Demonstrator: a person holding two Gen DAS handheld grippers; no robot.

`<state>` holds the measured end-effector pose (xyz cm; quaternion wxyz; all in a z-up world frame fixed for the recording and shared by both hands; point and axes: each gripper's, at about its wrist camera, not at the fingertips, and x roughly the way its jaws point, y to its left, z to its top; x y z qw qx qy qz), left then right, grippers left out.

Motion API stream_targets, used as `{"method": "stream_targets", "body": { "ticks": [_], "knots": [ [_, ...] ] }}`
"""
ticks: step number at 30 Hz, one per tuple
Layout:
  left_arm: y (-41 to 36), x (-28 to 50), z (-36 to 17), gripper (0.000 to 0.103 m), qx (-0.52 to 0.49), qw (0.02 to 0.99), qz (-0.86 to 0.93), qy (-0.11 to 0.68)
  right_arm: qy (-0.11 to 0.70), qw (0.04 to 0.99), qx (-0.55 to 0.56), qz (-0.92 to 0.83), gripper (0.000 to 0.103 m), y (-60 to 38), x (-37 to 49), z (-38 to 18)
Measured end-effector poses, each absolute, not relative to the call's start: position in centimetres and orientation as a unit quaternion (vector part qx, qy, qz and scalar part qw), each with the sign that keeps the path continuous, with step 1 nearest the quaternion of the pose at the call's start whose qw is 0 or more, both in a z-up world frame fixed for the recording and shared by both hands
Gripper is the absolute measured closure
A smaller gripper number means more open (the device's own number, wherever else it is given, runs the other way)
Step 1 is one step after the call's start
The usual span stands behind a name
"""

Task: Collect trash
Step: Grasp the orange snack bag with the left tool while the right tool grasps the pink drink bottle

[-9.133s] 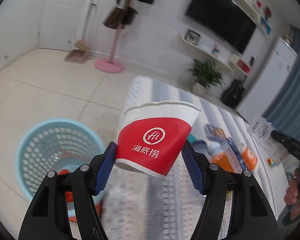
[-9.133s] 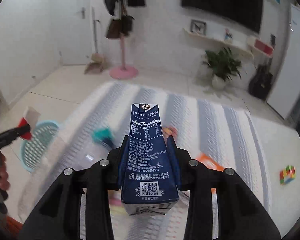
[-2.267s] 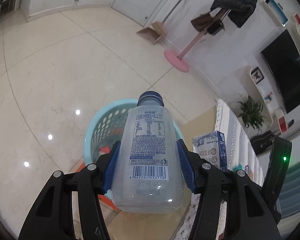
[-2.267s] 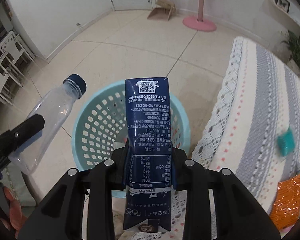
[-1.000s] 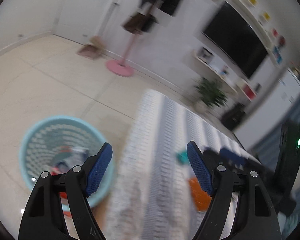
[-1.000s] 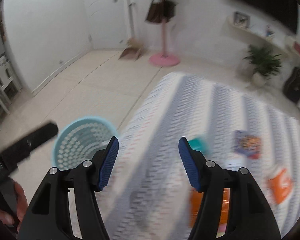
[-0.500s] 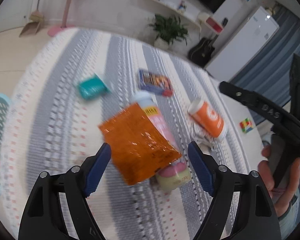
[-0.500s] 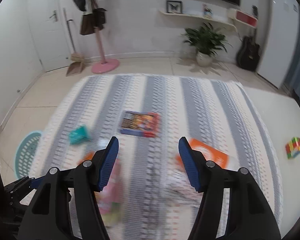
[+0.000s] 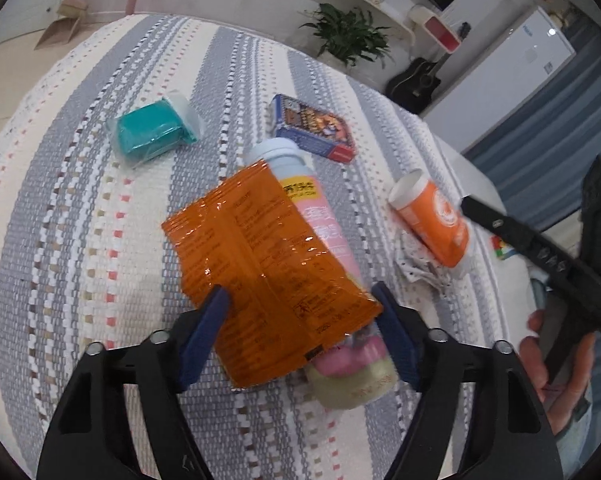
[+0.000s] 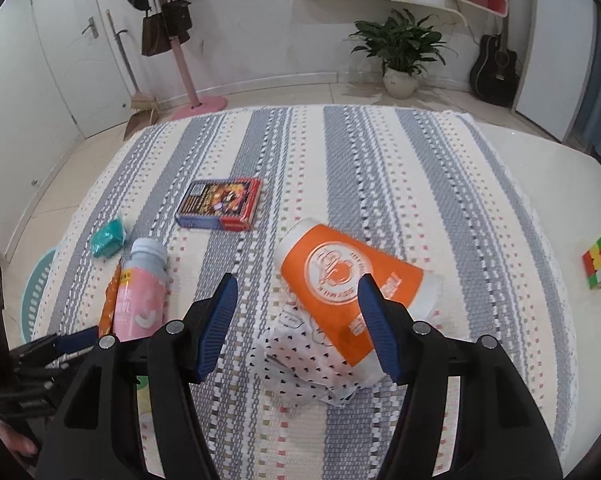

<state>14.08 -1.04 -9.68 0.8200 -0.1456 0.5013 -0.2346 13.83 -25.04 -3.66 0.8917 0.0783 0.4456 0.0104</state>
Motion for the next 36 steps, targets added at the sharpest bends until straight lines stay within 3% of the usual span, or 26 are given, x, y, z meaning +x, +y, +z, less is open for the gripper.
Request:
{"method": "stream_targets", "body": {
  "ticks": [4, 8, 12, 25, 36],
  "knots": [
    [-0.4, 13.7, -8.9, 0.049, -0.148, 0.823, -0.248, 0.489, 0.451, 0.889, 0.068, 0.031, 0.044, -23.5, 13.8, -4.0],
    [0.3, 13.5, -8.7, 0.052, -0.160, 0.819, -0.262, 0.485, 0.451, 0.890, 0.057, 0.046, 0.044, -21.9, 13.7, -3.8],
    [0.7, 13.1, -7.7, 0.076, -0.167, 0.821, -0.281, 0.469, 0.449, 0.890, 0.053, 0.061, 0.044, -20.8, 13.6, -3.5],
    [3.9, 11.5, -4.7, 0.082, -0.105, 0.856, -0.210, 0.460, 0.450, 0.886, 0.031, 0.104, 0.044, -17.0, 13.2, -3.1],
    [6.1, 12.3, -6.8, 0.083, -0.116, 0.851, -0.186, 0.478, 0.458, 0.881, 0.034, 0.118, 0.044, -15.7, 13.4, -3.7]
  ]
}}
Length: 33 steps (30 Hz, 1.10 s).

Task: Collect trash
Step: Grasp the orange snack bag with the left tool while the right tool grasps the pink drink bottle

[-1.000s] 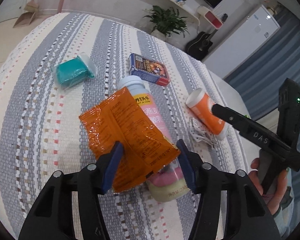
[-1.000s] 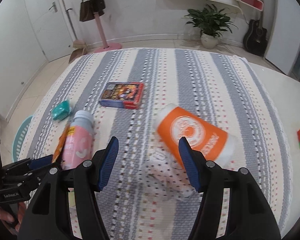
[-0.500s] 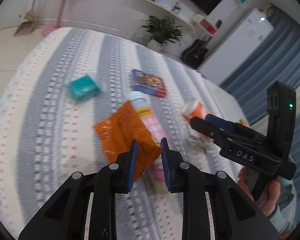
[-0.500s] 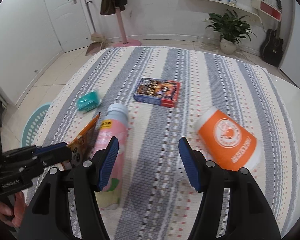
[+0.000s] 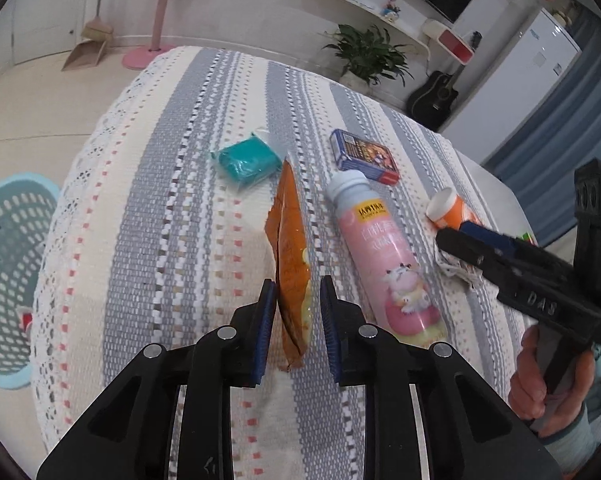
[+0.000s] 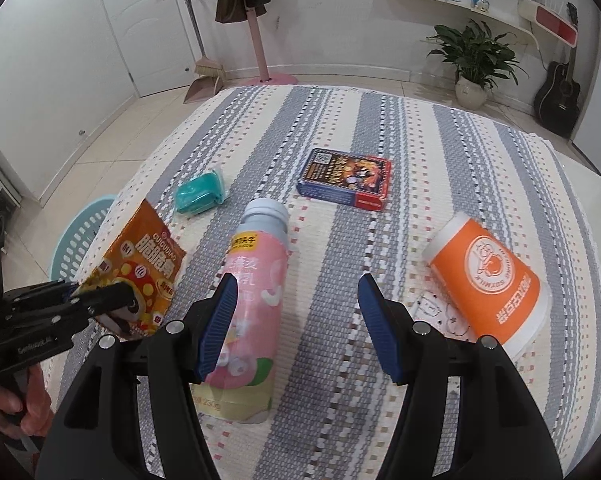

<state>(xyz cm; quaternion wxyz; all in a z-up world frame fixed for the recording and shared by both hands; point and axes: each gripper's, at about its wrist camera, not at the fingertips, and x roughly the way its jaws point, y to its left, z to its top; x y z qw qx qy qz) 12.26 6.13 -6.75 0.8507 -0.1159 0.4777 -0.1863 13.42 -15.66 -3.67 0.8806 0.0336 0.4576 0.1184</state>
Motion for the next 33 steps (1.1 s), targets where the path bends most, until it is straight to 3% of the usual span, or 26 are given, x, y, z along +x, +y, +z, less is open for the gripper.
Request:
{"method": "stream_targets", "body": {
  "ticks": [4, 20, 23, 27, 33],
  "knots": [
    [6.4, 12.3, -6.4, 0.094, -0.112, 0.859, -0.173, 0.469, 0.471, 0.871, 0.040, 0.131, 0.044, -14.7, 13.5, -4.8],
    [5.2, 12.2, -6.9, 0.093, -0.096, 0.852, -0.194, 0.478, 0.522, 0.837, 0.059, 0.150, 0.045, -11.5, 14.7, -8.6],
    [4.6, 12.3, -7.8, 0.093, -0.088, 0.848, -0.192, 0.486, 0.537, 0.827, 0.069, 0.151, 0.054, -11.3, 14.8, -9.6],
    [4.8, 12.5, -8.1, 0.099, -0.095, 0.848, -0.188, 0.485, 0.530, 0.832, 0.069, 0.148, 0.055, -11.5, 14.5, -9.5],
    [7.5, 12.0, -5.4, 0.100, -0.129, 0.869, -0.186, 0.440, 0.518, 0.831, 0.117, 0.164, 0.056, -12.5, 14.4, -8.2]
  ]
}}
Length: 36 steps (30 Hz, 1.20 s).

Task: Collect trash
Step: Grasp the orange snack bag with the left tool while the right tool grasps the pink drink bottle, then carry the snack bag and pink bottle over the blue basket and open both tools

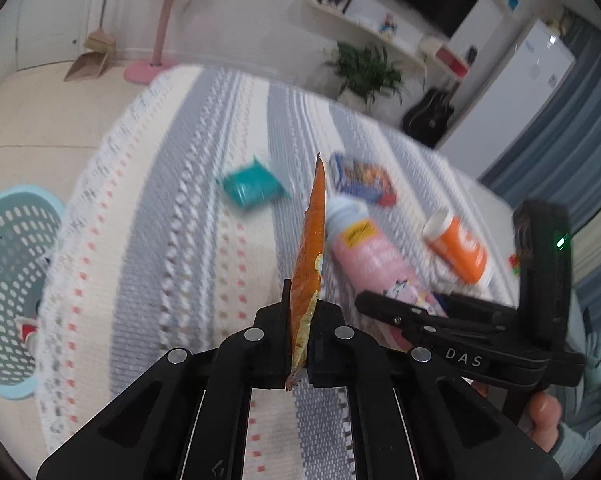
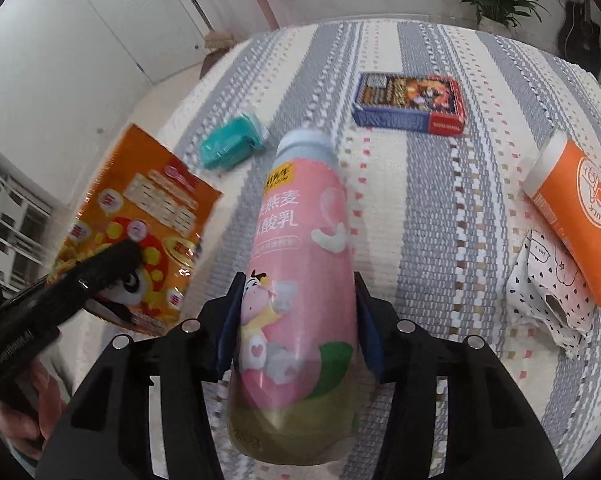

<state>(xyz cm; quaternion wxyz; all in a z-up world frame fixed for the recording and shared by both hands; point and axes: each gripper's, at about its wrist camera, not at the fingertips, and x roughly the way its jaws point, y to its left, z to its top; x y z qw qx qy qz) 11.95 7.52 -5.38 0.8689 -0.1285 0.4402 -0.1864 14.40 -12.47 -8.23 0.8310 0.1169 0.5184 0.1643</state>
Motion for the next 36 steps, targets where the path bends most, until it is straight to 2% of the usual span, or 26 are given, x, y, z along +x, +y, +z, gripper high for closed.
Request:
{"method": "stream_targets", "body": {
  "ticks": [7, 20, 26, 29, 36],
  "knots": [
    [12.6, 11.0, -3.0, 0.100, -0.151, 0.888, -0.162, 0.404, 0.506, 0.825, 0.146, 0.203, 0.057, -10.4, 14.5, -5.6],
    [27.4, 7.7, -0.7, 0.100, -0.226, 0.902, -0.047, 0.365, 0.485, 0.820, 0.147, 0.266, 0.057, -1.2, 13.8, -1.1],
    [34.2, 5.6, 0.6, 0.100, -0.262, 0.903, 0.021, 0.341, 0.451, 0.833, 0.123, 0.297, 0.057, 4.7, 14.4, 3.2],
    [36.4, 4.8, 1.1, 0.100, -0.237, 0.909, 0.087, 0.332, 0.438, 0.839, 0.095, 0.308, 0.057, 8.5, 14.6, 4.8],
    [38.5, 4.6, 1.2, 0.100, -0.239, 0.905, 0.113, 0.333, 0.441, 0.837, 0.029, 0.324, 0.057, 15.9, 15.6, 4.4]
  ]
}}
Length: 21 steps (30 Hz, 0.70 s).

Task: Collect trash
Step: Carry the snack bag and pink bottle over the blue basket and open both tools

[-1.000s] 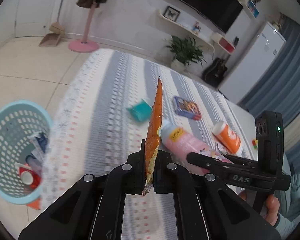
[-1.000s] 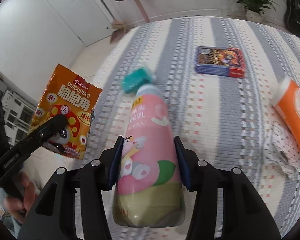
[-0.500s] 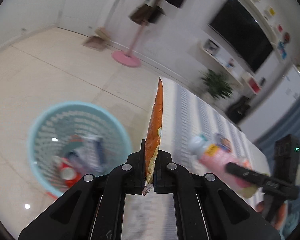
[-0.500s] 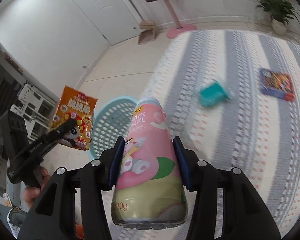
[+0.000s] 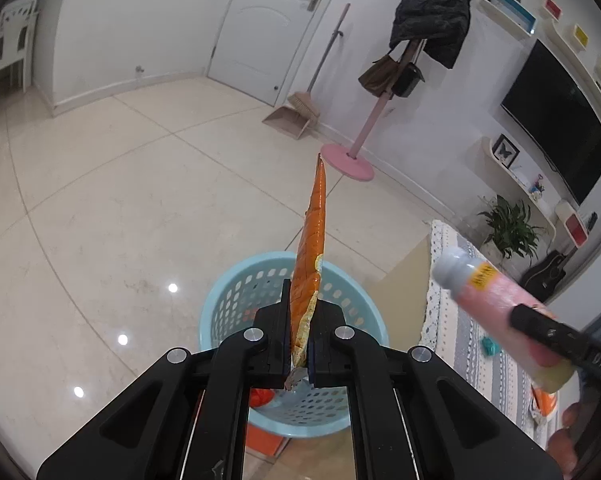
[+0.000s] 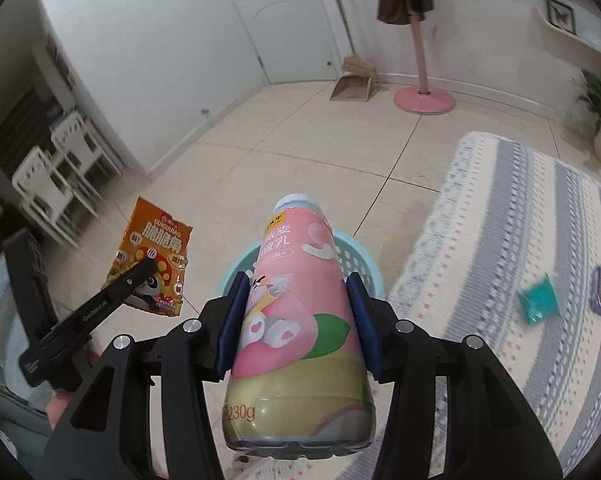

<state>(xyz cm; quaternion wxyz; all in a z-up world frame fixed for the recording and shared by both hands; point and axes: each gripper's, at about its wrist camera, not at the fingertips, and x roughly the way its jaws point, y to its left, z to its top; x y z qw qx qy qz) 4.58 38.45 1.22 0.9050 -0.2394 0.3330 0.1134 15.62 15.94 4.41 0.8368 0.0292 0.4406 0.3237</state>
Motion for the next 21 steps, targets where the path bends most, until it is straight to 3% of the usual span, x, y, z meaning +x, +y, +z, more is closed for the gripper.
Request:
{"method": "stream_targets", "body": {
  "ticks": [6, 8, 9, 10, 21],
  "knots": [
    [39.0, 5.5, 0.5, 0.099, -0.249, 0.898, 0.106, 0.347, 0.425, 0.844, -0.041, 0.323, 0.058, 21.0, 15.7, 4.4],
    [38.8, 5.9, 0.2, 0.089, -0.243, 0.895, 0.106, 0.358, 0.424, 0.842, -0.061, 0.327, 0.058, 22.2, 15.5, 4.1],
    [38.8, 5.9, 0.0, 0.071, -0.244, 0.894, 0.109, 0.359, 0.424, 0.844, -0.075, 0.320, 0.058, 23.0, 15.6, 3.7],
    [38.8, 5.9, 0.0, 0.061, -0.245, 0.894, 0.113, 0.358, 0.425, 0.846, -0.085, 0.311, 0.058, 23.4, 15.7, 3.3],
    [38.3, 6.3, -0.2, 0.060, -0.243, 0.893, 0.113, 0.362, 0.455, 0.839, -0.086, 0.286, 0.058, 22.0, 16.5, -0.9]
  ]
}}
